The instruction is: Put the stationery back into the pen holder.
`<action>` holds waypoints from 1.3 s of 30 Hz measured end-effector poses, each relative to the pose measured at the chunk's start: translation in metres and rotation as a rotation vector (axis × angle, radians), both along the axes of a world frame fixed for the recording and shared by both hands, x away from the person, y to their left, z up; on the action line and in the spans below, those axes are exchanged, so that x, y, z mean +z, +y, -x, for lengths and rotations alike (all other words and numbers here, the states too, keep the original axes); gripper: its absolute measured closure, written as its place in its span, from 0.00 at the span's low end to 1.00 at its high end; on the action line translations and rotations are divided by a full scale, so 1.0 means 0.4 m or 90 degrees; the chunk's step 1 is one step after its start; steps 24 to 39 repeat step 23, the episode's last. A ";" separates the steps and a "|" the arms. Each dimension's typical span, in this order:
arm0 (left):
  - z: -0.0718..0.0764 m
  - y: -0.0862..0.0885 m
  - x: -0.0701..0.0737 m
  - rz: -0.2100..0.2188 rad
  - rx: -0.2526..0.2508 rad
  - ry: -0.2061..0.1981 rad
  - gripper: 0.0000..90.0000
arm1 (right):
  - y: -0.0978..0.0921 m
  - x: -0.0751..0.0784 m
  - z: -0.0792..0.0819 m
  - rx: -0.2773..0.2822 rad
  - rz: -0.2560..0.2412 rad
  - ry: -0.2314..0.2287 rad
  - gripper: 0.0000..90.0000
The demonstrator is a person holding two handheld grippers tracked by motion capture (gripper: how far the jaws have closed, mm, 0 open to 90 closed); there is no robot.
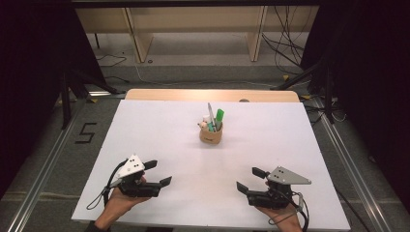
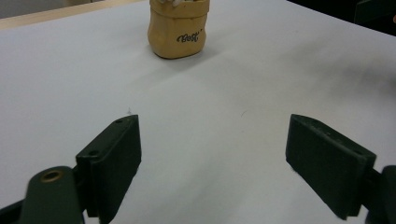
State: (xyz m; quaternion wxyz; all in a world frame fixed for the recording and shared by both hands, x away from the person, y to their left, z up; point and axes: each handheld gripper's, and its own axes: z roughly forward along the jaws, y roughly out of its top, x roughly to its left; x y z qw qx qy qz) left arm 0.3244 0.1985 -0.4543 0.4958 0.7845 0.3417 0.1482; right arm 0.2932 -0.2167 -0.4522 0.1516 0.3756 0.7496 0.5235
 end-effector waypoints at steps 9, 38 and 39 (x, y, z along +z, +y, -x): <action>0.005 0.001 -0.001 0.007 -0.011 -0.004 0.20 | -0.018 -0.005 0.009 -0.008 -0.008 -0.002 0.23; 0.006 0.001 -0.001 0.010 -0.010 -0.005 0.20 | -0.017 -0.007 0.006 -0.011 -0.004 0.001 0.23; 0.006 0.001 -0.001 0.010 -0.010 -0.005 0.20 | -0.017 -0.007 0.006 -0.011 -0.004 0.001 0.23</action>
